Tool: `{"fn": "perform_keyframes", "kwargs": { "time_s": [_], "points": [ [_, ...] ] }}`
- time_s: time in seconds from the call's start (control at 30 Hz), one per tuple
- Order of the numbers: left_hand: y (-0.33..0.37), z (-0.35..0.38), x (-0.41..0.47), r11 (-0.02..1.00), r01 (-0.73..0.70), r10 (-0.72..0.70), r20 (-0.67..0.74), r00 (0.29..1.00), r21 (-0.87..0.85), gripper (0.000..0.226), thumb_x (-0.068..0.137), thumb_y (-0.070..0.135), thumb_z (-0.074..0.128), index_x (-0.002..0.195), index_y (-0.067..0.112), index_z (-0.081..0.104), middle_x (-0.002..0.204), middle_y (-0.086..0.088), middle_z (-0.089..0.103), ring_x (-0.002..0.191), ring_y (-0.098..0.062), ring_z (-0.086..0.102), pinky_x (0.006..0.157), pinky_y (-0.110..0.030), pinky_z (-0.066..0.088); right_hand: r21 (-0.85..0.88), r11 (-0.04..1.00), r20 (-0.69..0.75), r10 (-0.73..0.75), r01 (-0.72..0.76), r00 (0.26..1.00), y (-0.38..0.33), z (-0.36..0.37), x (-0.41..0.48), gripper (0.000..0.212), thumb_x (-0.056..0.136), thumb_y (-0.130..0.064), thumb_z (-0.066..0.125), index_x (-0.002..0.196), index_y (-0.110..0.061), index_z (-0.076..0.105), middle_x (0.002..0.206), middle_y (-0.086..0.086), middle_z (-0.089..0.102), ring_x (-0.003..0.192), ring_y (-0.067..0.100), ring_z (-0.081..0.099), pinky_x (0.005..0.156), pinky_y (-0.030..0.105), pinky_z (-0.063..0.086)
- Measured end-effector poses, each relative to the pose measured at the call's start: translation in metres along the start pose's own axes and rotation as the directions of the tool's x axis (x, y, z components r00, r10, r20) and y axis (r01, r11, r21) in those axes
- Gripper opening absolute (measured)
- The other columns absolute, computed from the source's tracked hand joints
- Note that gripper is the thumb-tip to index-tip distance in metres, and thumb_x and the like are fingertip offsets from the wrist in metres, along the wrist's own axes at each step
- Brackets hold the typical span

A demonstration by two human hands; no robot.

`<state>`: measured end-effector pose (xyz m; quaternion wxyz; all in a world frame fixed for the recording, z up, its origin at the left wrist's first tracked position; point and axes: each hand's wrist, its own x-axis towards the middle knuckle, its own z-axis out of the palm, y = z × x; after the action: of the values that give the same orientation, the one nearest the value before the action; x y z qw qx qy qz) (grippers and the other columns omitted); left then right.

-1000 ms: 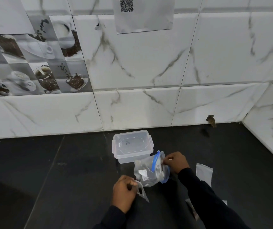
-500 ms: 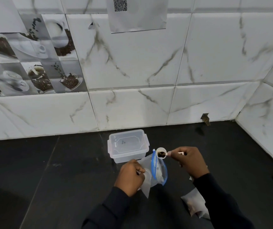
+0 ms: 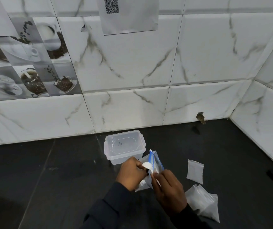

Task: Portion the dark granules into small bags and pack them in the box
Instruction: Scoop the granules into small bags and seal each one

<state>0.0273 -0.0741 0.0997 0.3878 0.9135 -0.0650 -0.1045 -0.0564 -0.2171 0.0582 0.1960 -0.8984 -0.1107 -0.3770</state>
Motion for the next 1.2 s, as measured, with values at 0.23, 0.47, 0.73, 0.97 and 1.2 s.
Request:
{"fn": "perform_keyframes", "kwargs": {
  "time_s": [0.23, 0.47, 0.73, 0.97, 1.2],
  "points": [
    [-0.004, -0.001, 0.001, 0.995, 0.069, -0.068, 0.017, 0.998, -0.072, 0.012, 0.079, 0.012, 0.072, 0.091, 0.014, 0.071, 0.100, 0.001, 0.065, 0.092, -0.015, 0.063, 0.079, -0.029, 0.056, 0.026, 1.000, 0.046, -0.004, 0.003, 0.999, 0.004, 0.006, -0.002, 0.023, 0.097, -0.031, 0.054, 0.092, -0.014, 0.068, 0.083, -0.001, 0.063, 0.079, 0.002, 0.051, 0.064, 0.016, 0.049],
    [-0.036, -0.010, 0.002, 0.978, 0.172, -0.163, 0.086, 0.983, -0.118, 0.019, 0.076, 0.007, 0.071, 0.060, 0.015, 0.066, 0.072, -0.005, 0.070, 0.071, -0.012, 0.067, 0.065, -0.023, 0.054, 0.250, 0.635, 0.071, 0.741, -0.731, 0.668, 0.039, -0.006, 0.038, 0.008, 0.085, -0.019, 0.072, 0.078, -0.020, 0.067, 0.080, -0.004, 0.065, 0.074, 0.009, 0.063, 0.066, 0.029, 0.053],
    [-0.075, 0.018, -0.013, 0.869, 0.417, -0.288, 0.412, 0.864, -0.267, 0.012, 0.081, -0.010, 0.065, 0.078, -0.003, 0.074, 0.073, -0.010, 0.070, 0.047, -0.009, 0.060, 0.057, -0.023, 0.057, -0.350, 0.599, 0.740, 0.648, -0.720, 0.179, 0.106, 0.070, 0.050, 0.017, 0.084, -0.036, 0.065, 0.087, -0.023, 0.076, 0.095, -0.005, 0.070, 0.096, 0.013, 0.060, 0.105, 0.040, 0.034],
    [-0.074, 0.000, -0.021, 0.896, 0.321, -0.242, 0.270, 0.932, -0.306, 0.015, 0.075, -0.007, 0.067, 0.070, 0.004, 0.075, 0.051, 0.002, 0.065, 0.047, -0.008, 0.058, 0.053, -0.021, 0.048, -0.258, 0.630, 0.663, 0.667, -0.732, 0.341, 0.099, 0.071, 0.068, 0.024, 0.089, -0.034, 0.059, 0.069, -0.027, 0.068, 0.087, -0.004, 0.062, 0.102, 0.026, 0.059, 0.096, 0.040, 0.042],
    [-0.045, -0.039, -0.016, 0.945, 0.119, -0.112, 0.039, 0.993, -0.303, 0.009, 0.072, 0.009, 0.071, 0.065, 0.012, 0.075, 0.058, 0.002, 0.070, 0.057, -0.011, 0.065, 0.065, -0.028, 0.055, 0.504, 0.780, 0.612, -0.018, -0.372, 0.791, 0.000, -0.003, 0.085, 0.023, 0.082, -0.042, 0.075, 0.102, -0.031, 0.072, 0.117, -0.011, 0.055, 0.110, 0.008, 0.058, 0.079, 0.018, 0.051]
  ]
}}
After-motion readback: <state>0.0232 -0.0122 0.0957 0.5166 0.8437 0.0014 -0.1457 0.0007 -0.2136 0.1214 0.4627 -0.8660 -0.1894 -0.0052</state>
